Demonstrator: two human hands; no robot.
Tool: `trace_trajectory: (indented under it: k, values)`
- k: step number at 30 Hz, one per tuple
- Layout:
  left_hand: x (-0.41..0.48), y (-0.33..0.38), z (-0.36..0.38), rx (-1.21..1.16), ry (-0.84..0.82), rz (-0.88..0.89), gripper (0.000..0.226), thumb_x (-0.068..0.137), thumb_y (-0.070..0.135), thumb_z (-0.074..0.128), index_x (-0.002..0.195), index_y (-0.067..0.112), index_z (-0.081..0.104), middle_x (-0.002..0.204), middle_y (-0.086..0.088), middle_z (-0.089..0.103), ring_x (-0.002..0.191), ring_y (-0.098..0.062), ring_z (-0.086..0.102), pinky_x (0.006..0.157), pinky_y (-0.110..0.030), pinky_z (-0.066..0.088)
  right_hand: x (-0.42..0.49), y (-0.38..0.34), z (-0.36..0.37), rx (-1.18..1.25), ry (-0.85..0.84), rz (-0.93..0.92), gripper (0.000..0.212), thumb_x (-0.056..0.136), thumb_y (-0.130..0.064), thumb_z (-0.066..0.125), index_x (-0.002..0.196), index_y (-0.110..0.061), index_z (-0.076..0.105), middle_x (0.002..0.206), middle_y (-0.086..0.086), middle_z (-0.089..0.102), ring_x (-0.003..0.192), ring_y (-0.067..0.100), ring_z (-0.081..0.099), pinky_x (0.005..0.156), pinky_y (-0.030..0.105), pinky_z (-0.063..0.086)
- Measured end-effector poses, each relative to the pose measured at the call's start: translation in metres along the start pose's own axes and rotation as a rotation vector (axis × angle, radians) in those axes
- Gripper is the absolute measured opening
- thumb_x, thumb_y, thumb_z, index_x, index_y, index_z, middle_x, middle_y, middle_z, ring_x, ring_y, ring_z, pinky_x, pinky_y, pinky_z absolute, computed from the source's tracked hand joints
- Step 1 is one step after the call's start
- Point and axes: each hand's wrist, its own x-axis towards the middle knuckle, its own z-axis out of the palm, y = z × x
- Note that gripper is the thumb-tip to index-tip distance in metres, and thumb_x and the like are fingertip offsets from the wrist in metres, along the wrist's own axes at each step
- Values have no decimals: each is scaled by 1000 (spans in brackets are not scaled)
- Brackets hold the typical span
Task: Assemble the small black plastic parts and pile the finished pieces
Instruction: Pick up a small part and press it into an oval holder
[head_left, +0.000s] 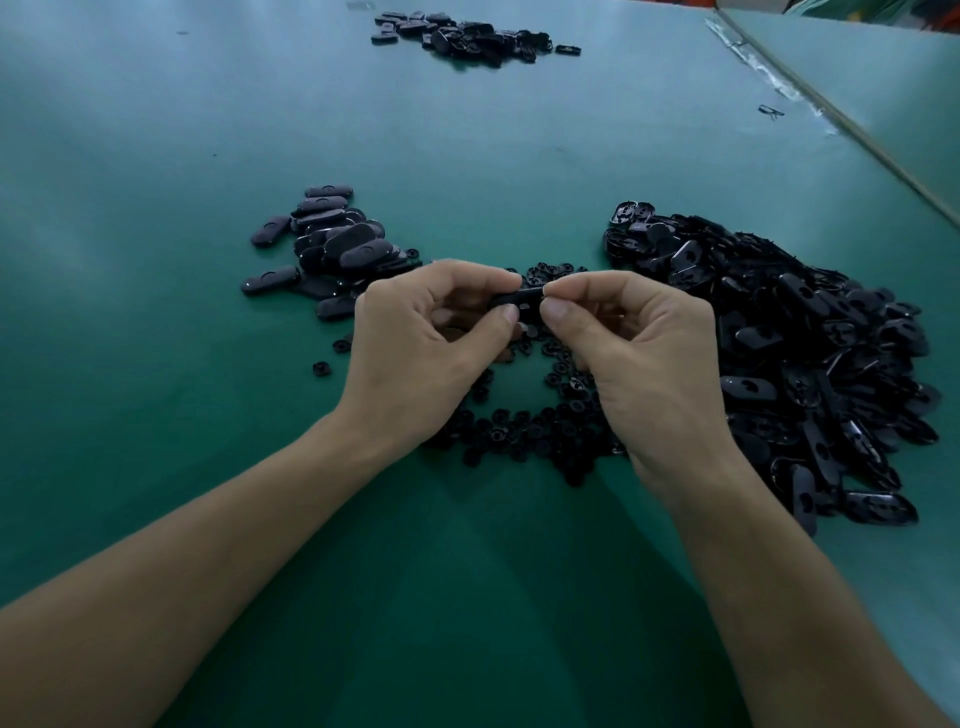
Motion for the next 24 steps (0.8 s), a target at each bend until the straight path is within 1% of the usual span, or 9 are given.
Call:
trace_trajectory:
  k: [5, 9, 12, 15, 19, 22, 24]
  values:
    - [-1, 1, 0, 6, -35, 23, 19, 84, 10, 73, 99, 21, 73, 88, 0, 78, 77, -20, 76, 71, -32, 62, 0, 0, 1, -66, 17, 15, 13, 88, -7, 74, 84, -19, 75, 73, -6, 74, 69, 3, 67, 66, 19, 51]
    - [0, 1, 1, 2, -47, 23, 18, 83, 10, 73, 98, 20, 73, 88, 1, 77, 76, -19, 75, 72, -32, 62, -1, 3, 3, -153, 4, -1, 14, 87, -8, 74, 84, -21, 74, 76, -5, 75, 70, 7, 69, 69, 25, 54]
    - [0, 1, 1, 4, -50, 22, 18, 83, 9, 73, 98, 19, 73, 87, 2, 77, 75, -16, 74, 73, -30, 61, -2, 4, 4, -207, 13, -45, 16, 87, -9, 74, 83, -25, 72, 76, -8, 74, 70, 6, 69, 69, 23, 53]
    - [0, 1, 1, -3, -60, 21, 19, 84, 5, 71, 99, 16, 72, 87, 0, 76, 75, -17, 74, 73, -31, 61, -4, 4, 5, -243, 18, -93, 19, 86, -8, 73, 83, -27, 71, 76, -10, 74, 71, 5, 70, 68, 19, 53]
    - [1, 1, 1, 16, -75, 32, 20, 83, 4, 71, 96, 18, 72, 87, -2, 76, 76, -22, 75, 74, -36, 63, -5, 4, 6, -274, 29, -117, 22, 86, -6, 74, 83, -27, 73, 75, -11, 74, 70, 7, 71, 68, 23, 56]
    - [2, 0, 1, 24, -62, 30, 21, 83, 4, 71, 95, 21, 71, 87, 0, 76, 77, -20, 75, 74, -35, 62, -7, 4, 9, -312, 55, -129, 17, 86, -8, 75, 89, -25, 78, 78, -15, 75, 70, 7, 72, 70, 30, 60]
    - [3, -1, 0, 15, -49, 27, 19, 84, 6, 72, 95, 21, 71, 88, 3, 76, 79, -17, 74, 75, -31, 61, -8, 4, 12, -337, 55, -152, 17, 87, -8, 74, 97, -20, 80, 84, -17, 75, 76, 3, 72, 75, 26, 60]
